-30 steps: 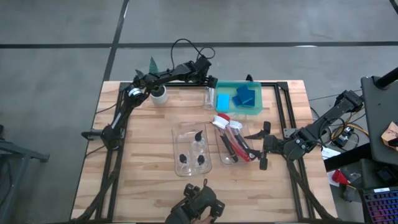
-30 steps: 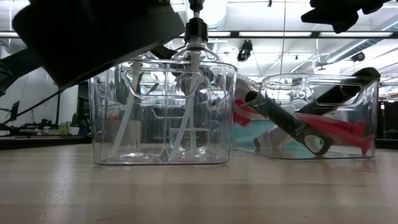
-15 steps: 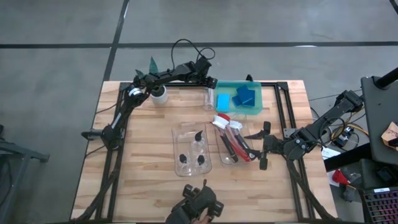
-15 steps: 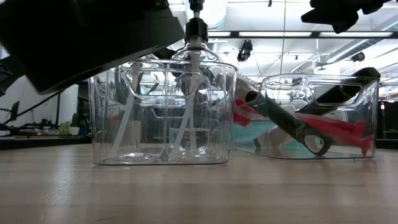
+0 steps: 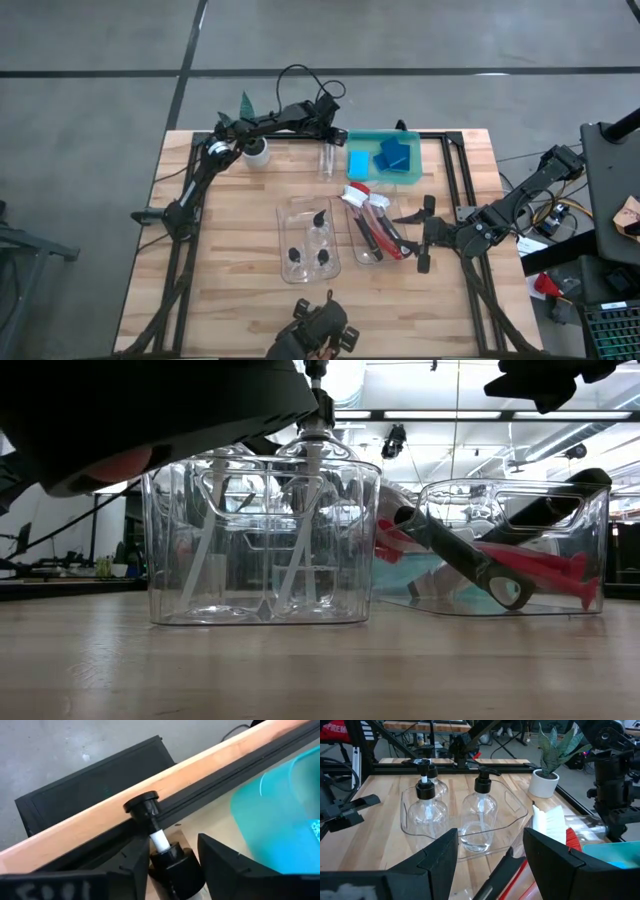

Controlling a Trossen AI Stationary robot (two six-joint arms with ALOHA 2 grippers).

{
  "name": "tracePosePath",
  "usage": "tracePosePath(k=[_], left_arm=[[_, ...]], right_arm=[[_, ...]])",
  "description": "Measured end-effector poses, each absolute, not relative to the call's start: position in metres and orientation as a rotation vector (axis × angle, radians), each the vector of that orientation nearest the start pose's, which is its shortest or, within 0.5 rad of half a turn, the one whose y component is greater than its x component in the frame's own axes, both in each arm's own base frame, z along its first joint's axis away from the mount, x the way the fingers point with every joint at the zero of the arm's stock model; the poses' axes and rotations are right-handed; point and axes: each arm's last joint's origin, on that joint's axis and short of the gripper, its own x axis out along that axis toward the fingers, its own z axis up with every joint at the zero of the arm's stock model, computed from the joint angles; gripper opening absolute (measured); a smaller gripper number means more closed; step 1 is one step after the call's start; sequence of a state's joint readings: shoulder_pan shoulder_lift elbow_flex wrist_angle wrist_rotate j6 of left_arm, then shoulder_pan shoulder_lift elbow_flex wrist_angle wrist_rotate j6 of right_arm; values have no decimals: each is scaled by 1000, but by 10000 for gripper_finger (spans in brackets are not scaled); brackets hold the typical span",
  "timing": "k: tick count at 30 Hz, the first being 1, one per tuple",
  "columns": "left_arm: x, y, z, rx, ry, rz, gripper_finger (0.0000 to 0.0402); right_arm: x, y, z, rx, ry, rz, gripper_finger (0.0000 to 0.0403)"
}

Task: Pick & Place Kitchen Sink Supplies
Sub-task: Put the transparent soap dispenser into the left transparent bin

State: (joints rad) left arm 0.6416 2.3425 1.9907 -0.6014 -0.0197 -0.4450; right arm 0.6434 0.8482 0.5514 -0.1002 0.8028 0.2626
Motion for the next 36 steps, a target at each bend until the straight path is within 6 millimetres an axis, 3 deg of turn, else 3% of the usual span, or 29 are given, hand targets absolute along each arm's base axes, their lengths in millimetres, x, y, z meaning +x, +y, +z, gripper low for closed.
tracePosePath(k=[7, 14, 25, 30, 36], left_arm=[[410, 306, 187, -674, 776, 801, 108], [411, 300, 191, -668, 795, 755, 96], [410, 276, 232, -575, 803, 679, 4], [407, 270, 229, -531, 887, 578, 29], [400, 261, 229, -420, 1029, 474, 111]], right_arm=[[155, 90, 253, -3, 274, -194, 221], [155, 90, 253, -3, 274, -194, 221], [155, 90, 253, 3, 276, -196, 221], [154, 90, 251, 5, 288, -199, 221], [154, 90, 249, 14, 311, -190, 221]])
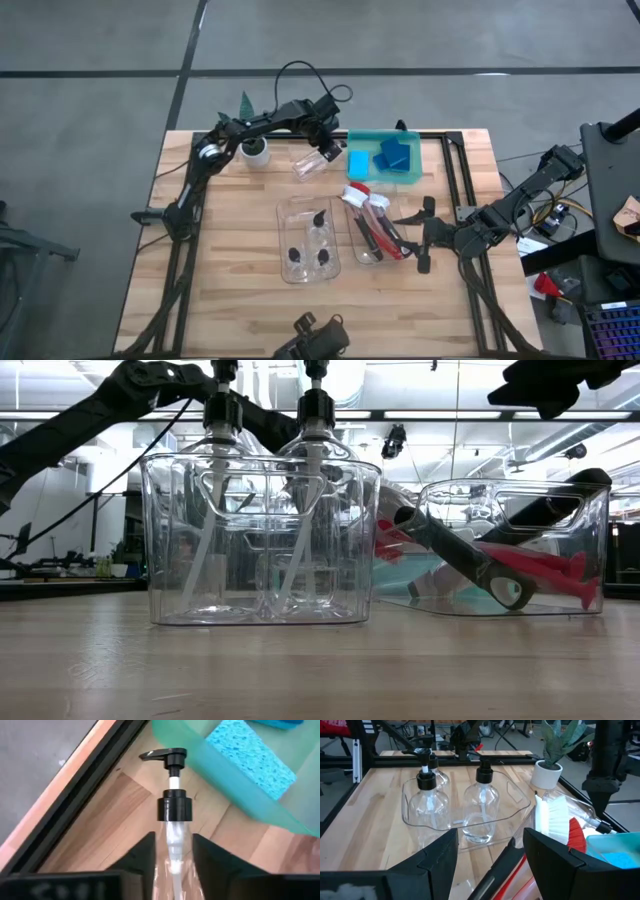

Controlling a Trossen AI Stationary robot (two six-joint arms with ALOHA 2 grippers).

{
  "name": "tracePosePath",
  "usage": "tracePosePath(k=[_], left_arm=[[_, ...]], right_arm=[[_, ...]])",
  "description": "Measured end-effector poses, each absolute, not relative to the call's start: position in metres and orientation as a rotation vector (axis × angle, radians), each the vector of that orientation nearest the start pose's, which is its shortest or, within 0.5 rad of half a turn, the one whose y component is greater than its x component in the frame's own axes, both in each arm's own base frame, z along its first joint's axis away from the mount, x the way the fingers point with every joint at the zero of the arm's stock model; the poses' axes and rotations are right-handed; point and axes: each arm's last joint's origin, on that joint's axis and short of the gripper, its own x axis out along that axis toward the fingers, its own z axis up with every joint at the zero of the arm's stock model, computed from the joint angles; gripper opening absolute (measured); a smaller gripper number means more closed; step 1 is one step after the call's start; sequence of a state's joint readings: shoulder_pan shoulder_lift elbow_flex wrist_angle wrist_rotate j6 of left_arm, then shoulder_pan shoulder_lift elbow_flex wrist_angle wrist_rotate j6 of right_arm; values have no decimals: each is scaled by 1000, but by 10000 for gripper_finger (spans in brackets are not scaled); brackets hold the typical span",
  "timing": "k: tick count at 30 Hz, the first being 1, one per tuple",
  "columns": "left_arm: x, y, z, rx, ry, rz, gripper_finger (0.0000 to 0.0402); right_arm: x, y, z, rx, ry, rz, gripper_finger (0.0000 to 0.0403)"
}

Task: Pick & Place Kitchen Sink Supplies
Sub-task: Put the transparent soap dispenser into the left transparent bin

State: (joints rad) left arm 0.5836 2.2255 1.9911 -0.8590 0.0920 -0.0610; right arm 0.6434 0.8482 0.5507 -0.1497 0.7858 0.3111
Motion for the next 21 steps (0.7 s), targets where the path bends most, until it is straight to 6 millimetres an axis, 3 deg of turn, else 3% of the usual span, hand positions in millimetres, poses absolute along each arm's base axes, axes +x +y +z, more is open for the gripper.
tracePosePath(k=[5, 9, 21], left_arm=[[405, 260, 232, -395, 984, 477, 203], [408, 258, 231, -372, 975, 470, 248], [414, 245, 201, -297, 1052, 463, 252]], right_arm=[[154, 90, 249, 18, 310, -190, 221], [154, 90, 249, 19, 310, -190, 221], [154, 90, 249, 20, 309, -190, 221]])
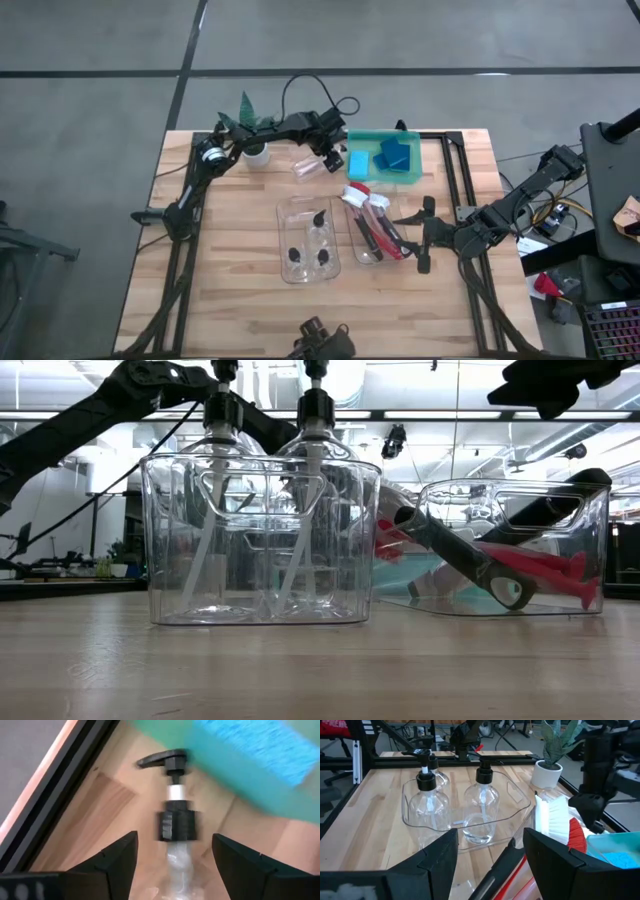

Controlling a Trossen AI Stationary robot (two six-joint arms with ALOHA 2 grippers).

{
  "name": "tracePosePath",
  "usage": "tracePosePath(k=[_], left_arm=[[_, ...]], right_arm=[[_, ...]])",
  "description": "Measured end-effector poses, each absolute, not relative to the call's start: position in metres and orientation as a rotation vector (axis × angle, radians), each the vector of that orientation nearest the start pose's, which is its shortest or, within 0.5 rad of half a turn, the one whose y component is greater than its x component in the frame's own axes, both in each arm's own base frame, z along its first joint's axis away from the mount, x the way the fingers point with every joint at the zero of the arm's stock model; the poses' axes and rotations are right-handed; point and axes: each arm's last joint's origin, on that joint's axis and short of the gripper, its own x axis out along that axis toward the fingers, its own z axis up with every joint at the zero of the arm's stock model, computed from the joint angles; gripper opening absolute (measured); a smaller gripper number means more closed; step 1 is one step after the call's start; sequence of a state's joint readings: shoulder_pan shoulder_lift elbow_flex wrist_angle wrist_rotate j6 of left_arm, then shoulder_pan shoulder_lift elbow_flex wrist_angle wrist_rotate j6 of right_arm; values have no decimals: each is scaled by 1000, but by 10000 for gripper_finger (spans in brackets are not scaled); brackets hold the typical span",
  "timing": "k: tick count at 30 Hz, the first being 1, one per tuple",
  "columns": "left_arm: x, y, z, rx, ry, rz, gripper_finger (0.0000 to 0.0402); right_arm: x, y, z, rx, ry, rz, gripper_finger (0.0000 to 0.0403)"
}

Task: Pick & Place Kitchen Sink Supplies
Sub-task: Put the transparent soap dispenser into the left transparent bin

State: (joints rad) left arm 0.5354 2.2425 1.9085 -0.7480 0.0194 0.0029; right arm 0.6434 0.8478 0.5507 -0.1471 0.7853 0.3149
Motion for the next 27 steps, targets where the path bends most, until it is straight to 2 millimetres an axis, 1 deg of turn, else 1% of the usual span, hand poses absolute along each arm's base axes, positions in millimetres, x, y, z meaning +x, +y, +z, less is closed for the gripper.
tracePosePath(k=[5, 8, 11, 16, 27], left_arm=[[413, 245, 192, -281, 1055, 474, 249], [413, 243, 188, -291, 1063, 454, 235], [411, 242, 184, -303, 1078, 451, 204], [409, 241, 180, -319, 1094, 458, 124], [405, 238, 180, -342, 1129, 455, 120]], right_arm=[[154, 90, 249, 20, 309, -190, 221], [154, 90, 249, 20, 309, -190, 221], [154, 90, 249, 20, 309, -190, 221], [154, 90, 249, 21, 308, -190, 221], [154, 90, 249, 29, 306, -191, 221]])
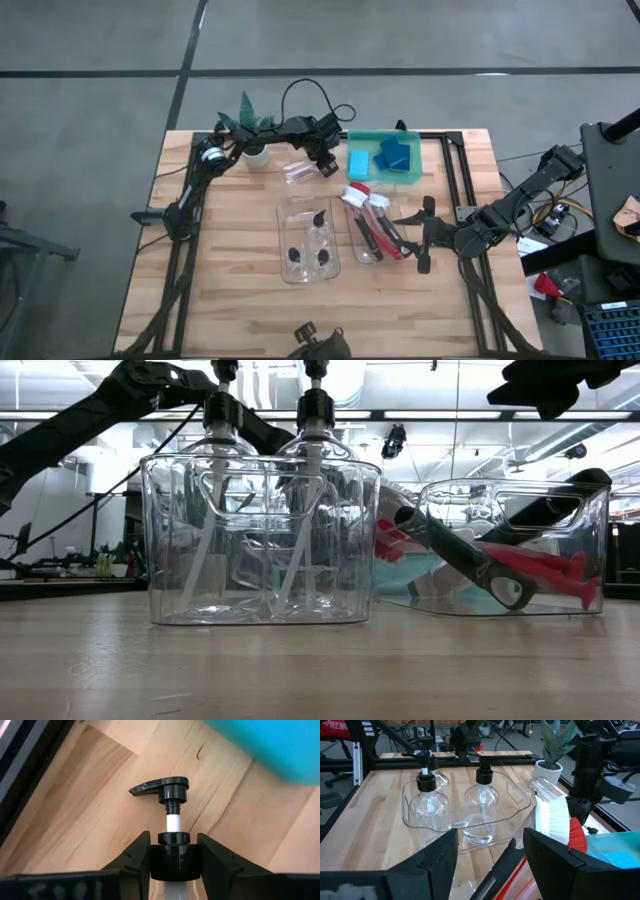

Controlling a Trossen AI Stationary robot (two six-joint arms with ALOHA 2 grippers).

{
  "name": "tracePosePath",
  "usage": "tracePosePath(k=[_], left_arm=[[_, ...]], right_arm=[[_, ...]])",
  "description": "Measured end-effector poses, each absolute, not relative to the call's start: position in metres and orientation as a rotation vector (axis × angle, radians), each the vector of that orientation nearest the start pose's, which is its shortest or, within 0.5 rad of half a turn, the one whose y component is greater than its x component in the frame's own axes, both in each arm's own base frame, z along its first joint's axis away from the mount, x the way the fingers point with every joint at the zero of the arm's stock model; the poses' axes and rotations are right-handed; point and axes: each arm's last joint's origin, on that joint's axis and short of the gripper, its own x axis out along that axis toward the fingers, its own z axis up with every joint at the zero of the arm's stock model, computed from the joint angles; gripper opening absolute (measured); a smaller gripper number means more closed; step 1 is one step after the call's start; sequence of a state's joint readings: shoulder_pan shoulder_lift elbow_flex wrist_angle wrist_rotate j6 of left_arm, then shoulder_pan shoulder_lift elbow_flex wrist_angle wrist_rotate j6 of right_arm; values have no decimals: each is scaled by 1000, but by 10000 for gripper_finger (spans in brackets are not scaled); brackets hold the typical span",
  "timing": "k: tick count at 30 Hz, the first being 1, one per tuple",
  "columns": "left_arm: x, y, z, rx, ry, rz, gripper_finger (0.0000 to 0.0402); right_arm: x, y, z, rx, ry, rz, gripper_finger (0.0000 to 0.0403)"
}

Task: Pick & Place Kitchen Sink Supplies
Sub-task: Put the transparent soap dispenser into the left transparent bin

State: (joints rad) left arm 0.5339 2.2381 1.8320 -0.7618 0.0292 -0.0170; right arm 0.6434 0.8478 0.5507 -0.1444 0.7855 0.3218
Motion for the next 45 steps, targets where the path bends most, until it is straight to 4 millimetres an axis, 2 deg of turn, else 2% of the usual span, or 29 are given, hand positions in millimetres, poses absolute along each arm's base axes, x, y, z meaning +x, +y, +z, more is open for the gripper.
tracePosePath(k=[3, 5, 10, 14, 20, 24, 27, 30, 33, 39, 45], left_arm=[[404, 237, 186, -341, 1127, 455, 120], [402, 235, 196, -336, 1112, 452, 120], [392, 226, 237, -309, 1035, 443, 120], [379, 216, 280, -309, 928, 432, 120], [356, 186, 343, -287, 721, 361, 120], [334, 159, 368, -249, 579, 318, 120], [315, 140, 379, -253, 442, 290, 120], [294, 119, 383, -262, 284, 254, 120], [275, 98, 377, -243, 129, 201, 120], [249, 61, 336, -169, -106, 80, 120], [227, 43, 286, -119, -333, 14, 127]], right_arm=[[154, 90, 249, 29, 306, -191, 221], [154, 90, 249, 29, 306, -191, 221], [154, 90, 249, 29, 306, -191, 221], [154, 90, 249, 28, 307, -191, 221], [154, 90, 248, 19, 312, -191, 221], [154, 90, 247, 14, 312, -191, 221], [154, 90, 248, 15, 311, -190, 221], [154, 90, 248, 15, 311, -190, 221], [154, 90, 248, 14, 311, -190, 221], [154, 90, 248, 16, 310, -190, 221], [154, 90, 248, 21, 307, -191, 221]])
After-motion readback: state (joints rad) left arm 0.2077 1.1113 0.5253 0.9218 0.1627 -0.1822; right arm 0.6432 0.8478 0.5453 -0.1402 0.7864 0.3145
